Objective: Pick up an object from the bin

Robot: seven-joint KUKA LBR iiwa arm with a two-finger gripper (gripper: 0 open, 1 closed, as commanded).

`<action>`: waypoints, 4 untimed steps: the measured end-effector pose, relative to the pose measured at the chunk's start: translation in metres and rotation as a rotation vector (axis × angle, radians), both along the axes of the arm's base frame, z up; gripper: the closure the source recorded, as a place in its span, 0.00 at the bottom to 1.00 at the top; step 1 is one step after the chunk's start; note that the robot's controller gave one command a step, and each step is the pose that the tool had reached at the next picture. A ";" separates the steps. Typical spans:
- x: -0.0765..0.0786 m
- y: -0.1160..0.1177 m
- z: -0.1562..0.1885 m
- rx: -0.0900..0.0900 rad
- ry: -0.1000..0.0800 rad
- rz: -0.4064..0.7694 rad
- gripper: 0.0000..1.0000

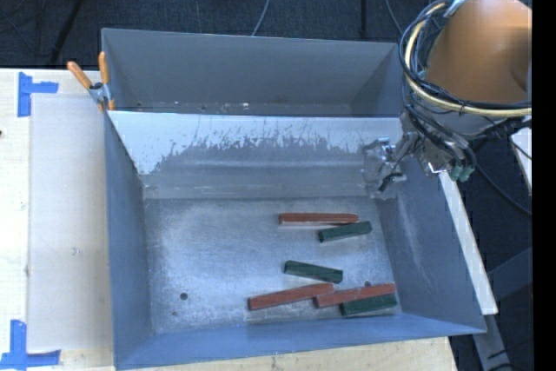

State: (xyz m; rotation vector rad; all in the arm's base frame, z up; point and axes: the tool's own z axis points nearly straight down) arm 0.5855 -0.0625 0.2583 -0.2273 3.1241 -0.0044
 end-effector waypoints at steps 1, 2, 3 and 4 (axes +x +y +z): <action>-0.001 0.001 -0.005 0.003 0.007 -0.001 0.00; -0.008 0.044 -0.188 0.002 0.012 0.251 0.00; -0.026 -0.052 -0.188 -0.001 0.009 0.209 0.00; -0.024 -0.047 -0.187 0.001 0.005 0.215 1.00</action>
Offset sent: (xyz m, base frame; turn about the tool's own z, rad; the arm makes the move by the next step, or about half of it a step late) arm 0.0000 0.0000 0.0000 0.0000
